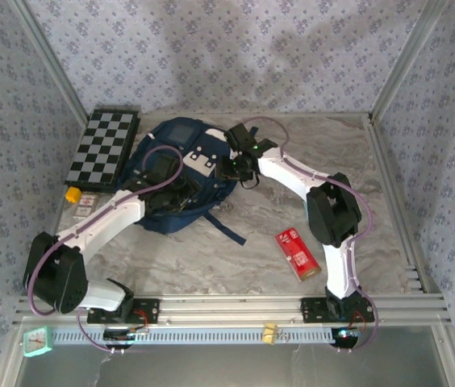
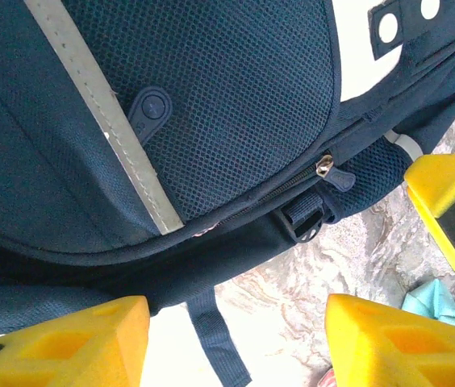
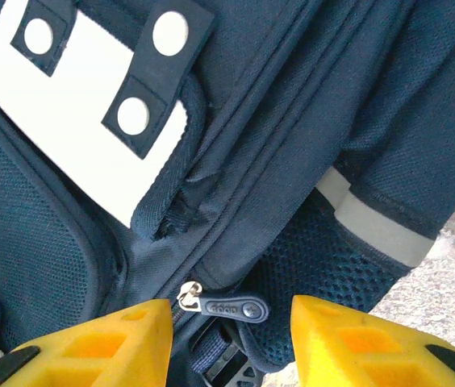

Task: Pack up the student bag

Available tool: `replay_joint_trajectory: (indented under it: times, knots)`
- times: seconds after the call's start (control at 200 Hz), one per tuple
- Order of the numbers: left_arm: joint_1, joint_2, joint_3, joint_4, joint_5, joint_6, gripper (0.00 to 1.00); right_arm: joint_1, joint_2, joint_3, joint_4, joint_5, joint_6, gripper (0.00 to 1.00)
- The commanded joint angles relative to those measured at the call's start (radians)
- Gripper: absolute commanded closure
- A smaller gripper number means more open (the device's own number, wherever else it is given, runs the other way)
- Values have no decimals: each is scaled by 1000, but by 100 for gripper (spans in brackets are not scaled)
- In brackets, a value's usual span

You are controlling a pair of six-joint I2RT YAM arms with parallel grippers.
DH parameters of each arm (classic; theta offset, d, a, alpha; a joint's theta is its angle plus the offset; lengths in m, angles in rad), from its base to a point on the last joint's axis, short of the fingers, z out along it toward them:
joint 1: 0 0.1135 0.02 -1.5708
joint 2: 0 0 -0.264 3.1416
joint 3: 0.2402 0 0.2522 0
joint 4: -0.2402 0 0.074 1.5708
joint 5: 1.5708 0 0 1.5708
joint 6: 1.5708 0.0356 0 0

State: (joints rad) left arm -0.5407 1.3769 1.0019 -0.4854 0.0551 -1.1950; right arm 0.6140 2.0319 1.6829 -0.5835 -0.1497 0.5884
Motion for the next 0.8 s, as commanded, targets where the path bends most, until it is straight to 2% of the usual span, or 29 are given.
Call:
replay_joint_trajectory:
  times: [0.0, 0.12, 0.325, 0.425, 0.625, 0.795]
  knots:
    - [-23, -35, -39, -38, -2, -76, 39, -5, 3, 4, -56, -30, 30, 57]
    - [-47, -96, -178, 102, 7, -270, 31, 4, -61, -98, -22, 13, 29, 57]
    - [-48, -26, -221, 158, 47, -436, 19, -2, -111, -209, 37, 14, 30, 57]
    - [-46, 13, -224, 181, 27, -481, 12, 1, -128, -239, 52, 22, 26, 57]
    - [-31, 110, -175, 173, 6, -515, 23, 34, -156, -280, 67, 60, -42, 56]
    - [-22, 135, -161, 165, -7, -538, 43, 93, -177, -314, 86, 135, -123, 50]
